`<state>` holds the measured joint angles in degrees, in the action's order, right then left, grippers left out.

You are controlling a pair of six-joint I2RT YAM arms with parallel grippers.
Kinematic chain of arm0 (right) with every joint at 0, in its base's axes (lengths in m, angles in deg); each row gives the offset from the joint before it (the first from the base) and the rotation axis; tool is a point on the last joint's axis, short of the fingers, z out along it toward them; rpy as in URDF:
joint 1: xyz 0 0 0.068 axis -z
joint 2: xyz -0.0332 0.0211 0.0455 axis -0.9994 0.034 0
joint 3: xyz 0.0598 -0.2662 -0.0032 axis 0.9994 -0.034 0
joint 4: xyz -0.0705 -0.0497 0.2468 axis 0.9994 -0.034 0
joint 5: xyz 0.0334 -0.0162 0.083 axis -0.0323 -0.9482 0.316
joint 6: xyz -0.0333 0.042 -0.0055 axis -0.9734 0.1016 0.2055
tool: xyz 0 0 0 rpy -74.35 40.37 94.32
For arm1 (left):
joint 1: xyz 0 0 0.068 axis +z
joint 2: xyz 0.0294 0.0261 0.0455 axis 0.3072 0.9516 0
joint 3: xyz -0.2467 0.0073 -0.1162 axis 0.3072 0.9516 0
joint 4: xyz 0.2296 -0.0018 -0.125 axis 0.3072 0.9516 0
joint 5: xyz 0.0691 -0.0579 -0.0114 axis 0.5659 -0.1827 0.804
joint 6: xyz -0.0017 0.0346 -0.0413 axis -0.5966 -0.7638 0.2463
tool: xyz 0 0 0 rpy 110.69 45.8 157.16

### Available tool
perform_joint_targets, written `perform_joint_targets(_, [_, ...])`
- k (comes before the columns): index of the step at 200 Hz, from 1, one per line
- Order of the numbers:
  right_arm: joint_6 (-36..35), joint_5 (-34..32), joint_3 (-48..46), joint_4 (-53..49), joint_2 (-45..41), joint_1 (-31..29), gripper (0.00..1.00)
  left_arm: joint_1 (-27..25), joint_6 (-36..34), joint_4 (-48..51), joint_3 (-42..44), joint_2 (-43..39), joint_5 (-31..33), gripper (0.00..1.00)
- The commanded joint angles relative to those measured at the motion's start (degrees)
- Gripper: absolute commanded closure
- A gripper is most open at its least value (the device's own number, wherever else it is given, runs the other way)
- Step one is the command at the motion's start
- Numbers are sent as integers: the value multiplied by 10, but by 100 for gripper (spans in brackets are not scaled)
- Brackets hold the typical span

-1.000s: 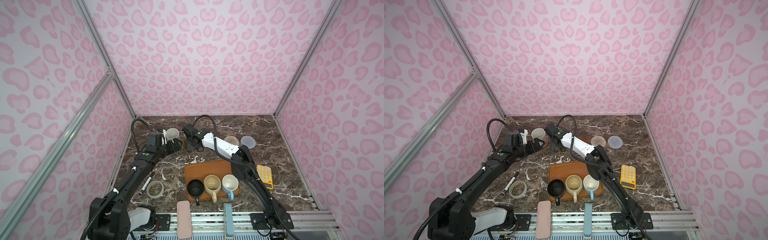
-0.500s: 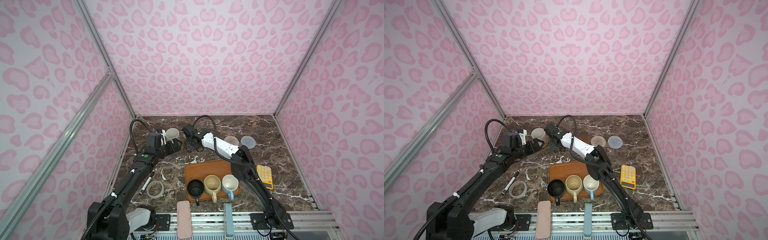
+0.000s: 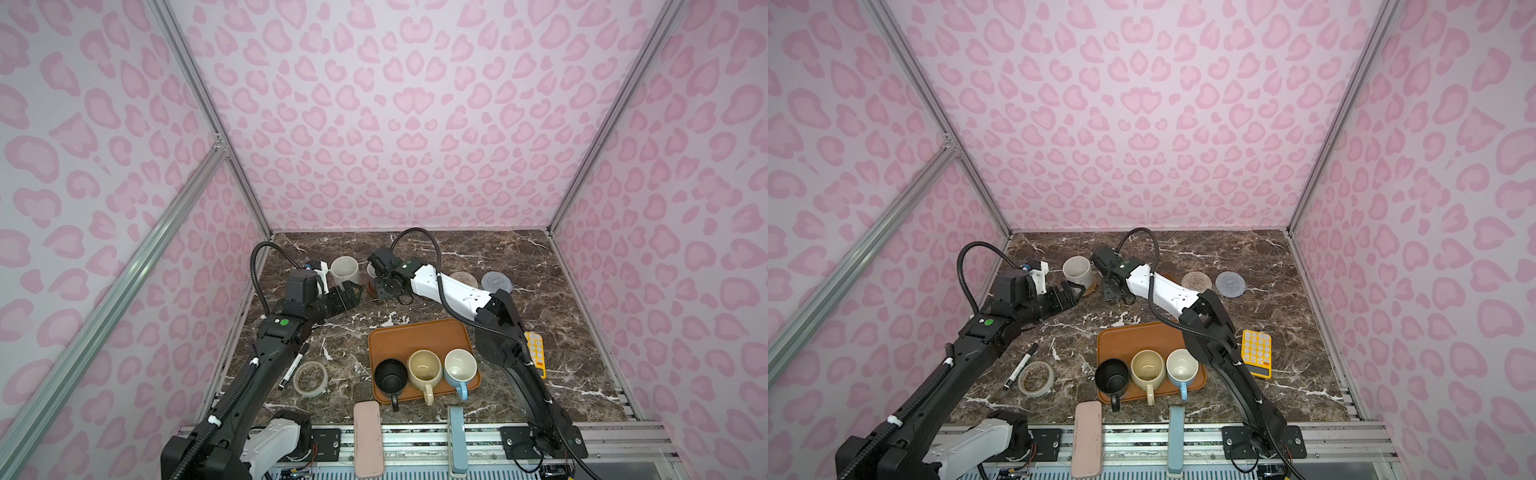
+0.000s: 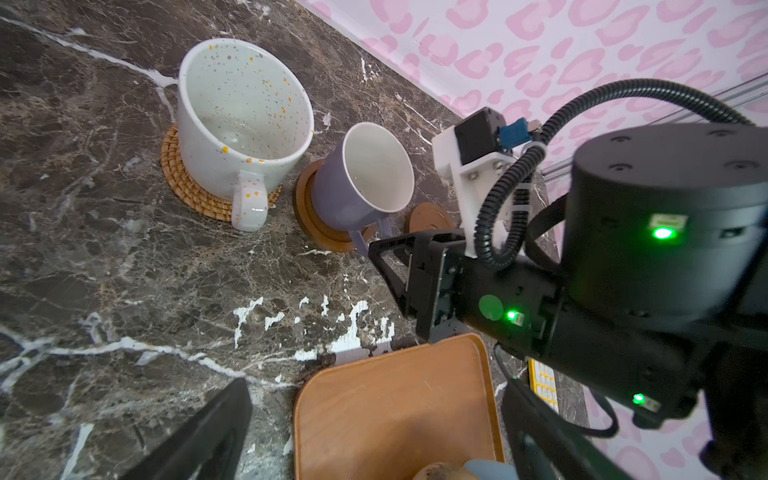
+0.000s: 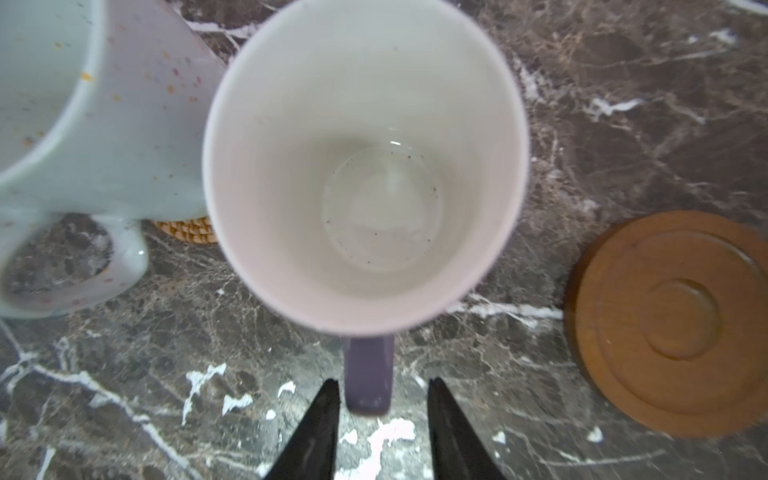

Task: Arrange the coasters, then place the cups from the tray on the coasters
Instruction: 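Lower the lavender mug onto the wooden saucer and open the right gripper, then move the left gripper over the black mug on the tray while the right withdraws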

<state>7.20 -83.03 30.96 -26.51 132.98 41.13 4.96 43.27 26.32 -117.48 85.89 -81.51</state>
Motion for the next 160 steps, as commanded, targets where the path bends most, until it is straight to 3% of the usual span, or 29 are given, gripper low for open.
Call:
perform_joint_targets(1, [1,-1,-45,47,-44,-3,56,-12,-3,44,-3,-28,17,4])
perform_joint_targets(34, [-6,-8,-144,78,-141,-5,35,-56,2,89,-4,-76,42,4])
perform_joint_targets(45, [-5,-6,-186,94,-180,-5,11,-75,8,102,-2,-87,44,4])
perform_joint_targets(52, [-5,-5,-209,100,-205,-5,2,-90,14,108,1,-94,49,4])
perform_joint_targets(104, [-25,10,-362,121,-363,-3,1,-268,58,141,29,-113,134,4])
perform_joint_targets(160, [-46,46,-475,67,-489,3,1,-412,95,187,48,-93,222,4])
